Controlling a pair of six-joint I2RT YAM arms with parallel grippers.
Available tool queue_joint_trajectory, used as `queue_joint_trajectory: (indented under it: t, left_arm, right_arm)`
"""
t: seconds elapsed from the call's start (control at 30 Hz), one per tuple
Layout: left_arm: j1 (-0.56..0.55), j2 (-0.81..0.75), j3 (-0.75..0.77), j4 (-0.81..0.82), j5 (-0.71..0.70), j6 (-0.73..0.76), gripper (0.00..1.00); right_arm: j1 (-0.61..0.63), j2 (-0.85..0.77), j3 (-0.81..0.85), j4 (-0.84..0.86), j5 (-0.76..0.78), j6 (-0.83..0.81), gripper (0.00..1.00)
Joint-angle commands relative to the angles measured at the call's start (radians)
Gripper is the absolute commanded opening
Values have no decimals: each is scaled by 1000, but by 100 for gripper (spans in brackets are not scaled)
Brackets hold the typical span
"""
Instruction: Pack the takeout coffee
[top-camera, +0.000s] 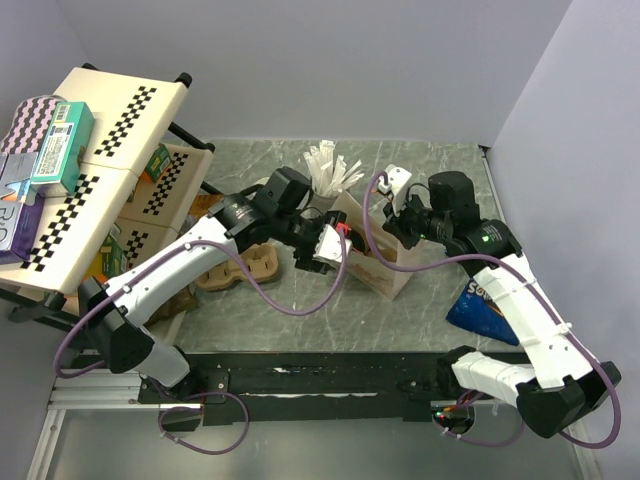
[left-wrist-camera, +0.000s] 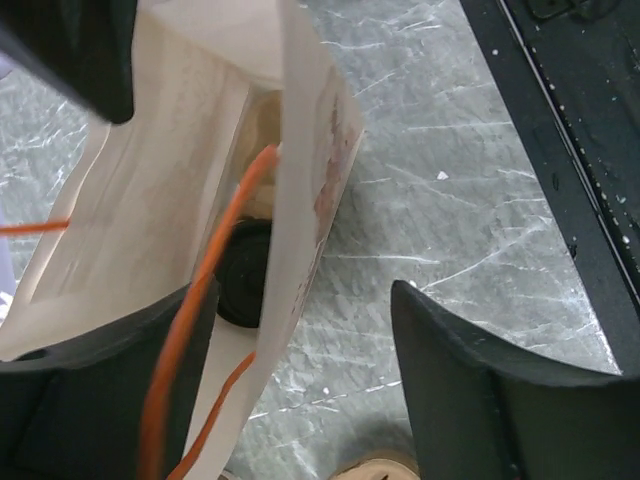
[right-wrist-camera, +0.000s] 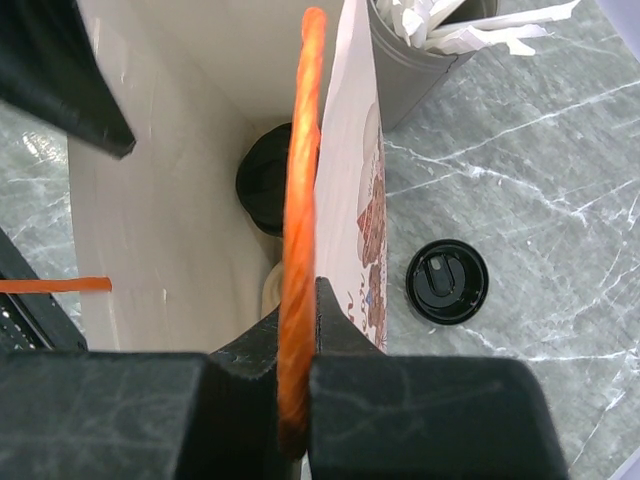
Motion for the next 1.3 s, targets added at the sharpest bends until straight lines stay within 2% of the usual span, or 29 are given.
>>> queue_joint_trajectory:
  t: [0.0, 0.13, 0.3, 0.4, 0.5, 0.57, 0.6, 0.63, 1.13, 1.23, 1.27]
  left_arm:
    - [-22, -21, -15, 18, -35, 31, 70]
    - [-31, -27, -15, 27, -69, 22, 56]
    - [-44, -5, 8, 7, -84, 22, 49]
    - [-50, 13, 30, -7, -83, 9, 18]
    - [-54, 13, 39, 4, -83, -6, 17]
    - [-57, 16, 48, 13, -78, -24, 10]
    - [-57, 18, 63, 19, -71, -49, 2]
    - [-57, 19, 70, 23, -66, -60, 1]
    - [-71, -7, 60, 75, -54, -156, 1]
    - [-74, -13, 54, 81, -61, -163, 23]
    - [-76, -13, 53, 81, -63, -161, 36]
  right_arm:
    - [-2, 6, 27, -26, 3, 12, 0]
    - [-6, 8, 24, -26, 8, 15, 0]
    - [-5, 17, 34, -30, 0, 15, 0]
    - [-6, 29, 50, -41, -1, 10, 0]
    - [-6, 37, 60, -50, -9, 3, 0]
    - [-5, 42, 67, -55, -9, 2, 0]
    - [-6, 43, 68, -55, -10, 2, 0]
    - [-5, 46, 70, -56, -10, 1, 0]
    - [-10, 51, 65, -45, 13, 6, 0]
    - [-11, 48, 68, -50, 22, 3, 1]
    - [-13, 48, 73, -53, 25, 1, 3]
